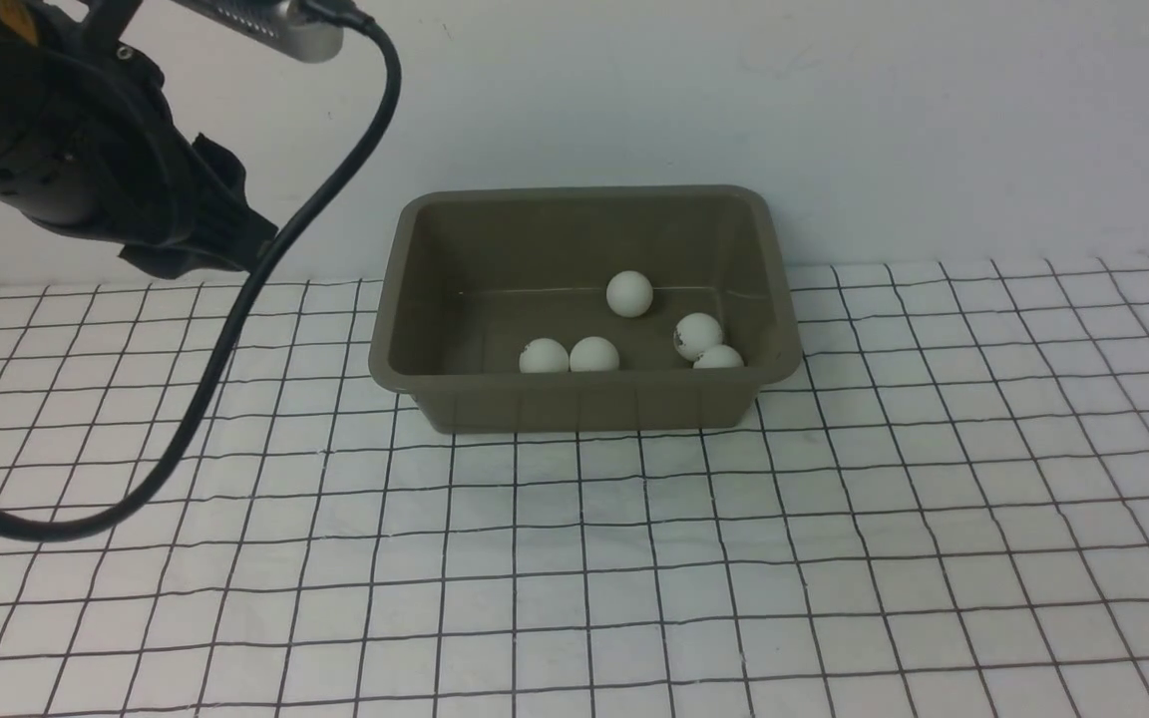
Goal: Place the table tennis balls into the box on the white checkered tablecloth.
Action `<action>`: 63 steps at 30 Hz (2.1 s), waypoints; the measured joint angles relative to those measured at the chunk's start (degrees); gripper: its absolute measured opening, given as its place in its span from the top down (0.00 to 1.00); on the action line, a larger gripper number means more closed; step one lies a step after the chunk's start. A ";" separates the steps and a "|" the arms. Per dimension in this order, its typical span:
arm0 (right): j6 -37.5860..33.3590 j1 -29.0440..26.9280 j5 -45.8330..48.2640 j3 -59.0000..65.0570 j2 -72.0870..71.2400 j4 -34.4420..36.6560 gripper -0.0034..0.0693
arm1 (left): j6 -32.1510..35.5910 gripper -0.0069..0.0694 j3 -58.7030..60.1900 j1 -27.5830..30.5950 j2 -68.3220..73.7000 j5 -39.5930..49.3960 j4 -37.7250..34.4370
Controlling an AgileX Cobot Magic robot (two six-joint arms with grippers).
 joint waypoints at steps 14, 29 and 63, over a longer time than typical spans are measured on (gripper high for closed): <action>0.00 0.00 0.16 1.37 -2.08 -0.68 0.32 | 0.17 0.55 0.00 0.00 0.00 -2.51 -0.65; -0.06 0.00 4.49 1.37 -2.08 -0.84 0.32 | -0.20 0.56 0.00 0.00 0.00 -7.50 -15.42; -0.15 0.00 6.18 1.37 -2.08 -0.84 0.32 | -18.00 0.56 5.39 0.00 -35.02 -0.15 12.08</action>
